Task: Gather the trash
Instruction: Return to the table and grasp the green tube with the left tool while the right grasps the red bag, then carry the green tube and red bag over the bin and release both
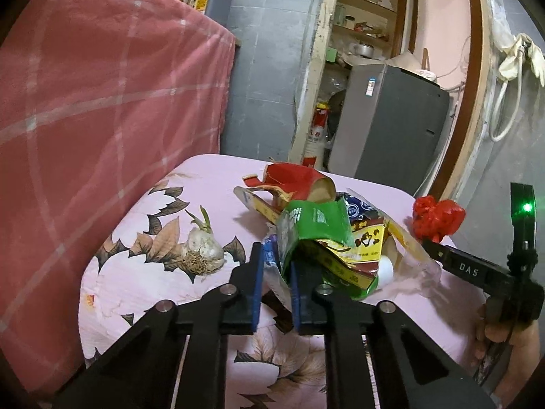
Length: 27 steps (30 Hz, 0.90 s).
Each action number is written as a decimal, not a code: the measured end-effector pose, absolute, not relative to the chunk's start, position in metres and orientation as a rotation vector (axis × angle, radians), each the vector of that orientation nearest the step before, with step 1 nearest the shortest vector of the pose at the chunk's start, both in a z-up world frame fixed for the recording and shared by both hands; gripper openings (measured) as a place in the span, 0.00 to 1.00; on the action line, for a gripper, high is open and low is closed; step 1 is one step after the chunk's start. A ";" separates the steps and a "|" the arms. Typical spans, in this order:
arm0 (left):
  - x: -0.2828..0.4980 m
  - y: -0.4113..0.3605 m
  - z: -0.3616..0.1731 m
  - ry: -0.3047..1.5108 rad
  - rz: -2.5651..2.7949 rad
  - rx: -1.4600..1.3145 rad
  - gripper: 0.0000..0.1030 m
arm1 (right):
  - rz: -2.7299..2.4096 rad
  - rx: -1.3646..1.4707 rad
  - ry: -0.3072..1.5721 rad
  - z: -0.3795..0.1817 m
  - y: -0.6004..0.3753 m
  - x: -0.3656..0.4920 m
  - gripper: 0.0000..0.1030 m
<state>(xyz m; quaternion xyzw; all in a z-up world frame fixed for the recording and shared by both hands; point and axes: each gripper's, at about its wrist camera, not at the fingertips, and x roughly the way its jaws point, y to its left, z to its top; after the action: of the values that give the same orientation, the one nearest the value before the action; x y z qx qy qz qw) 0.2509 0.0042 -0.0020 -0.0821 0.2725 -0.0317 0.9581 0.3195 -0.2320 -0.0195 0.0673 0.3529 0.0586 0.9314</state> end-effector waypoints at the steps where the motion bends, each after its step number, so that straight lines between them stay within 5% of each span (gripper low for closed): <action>1: 0.250 0.003 -0.001 0.551 -0.062 -0.163 0.08 | 0.114 0.129 0.722 -0.020 -0.232 0.319 0.41; 5: 0.245 0.000 0.001 0.526 -0.056 -0.145 0.04 | 0.126 0.148 0.720 -0.021 -0.238 0.315 0.09; 27: 0.184 -0.028 0.045 0.341 -0.071 -0.121 0.02 | 0.163 -0.015 0.413 0.021 -0.248 0.220 0.05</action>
<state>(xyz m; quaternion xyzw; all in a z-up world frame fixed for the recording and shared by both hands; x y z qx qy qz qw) 0.1836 -0.0285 0.0450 -0.0601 0.1696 -0.0353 0.9830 0.2197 -0.2482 0.0207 -0.0074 0.2049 0.0810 0.9754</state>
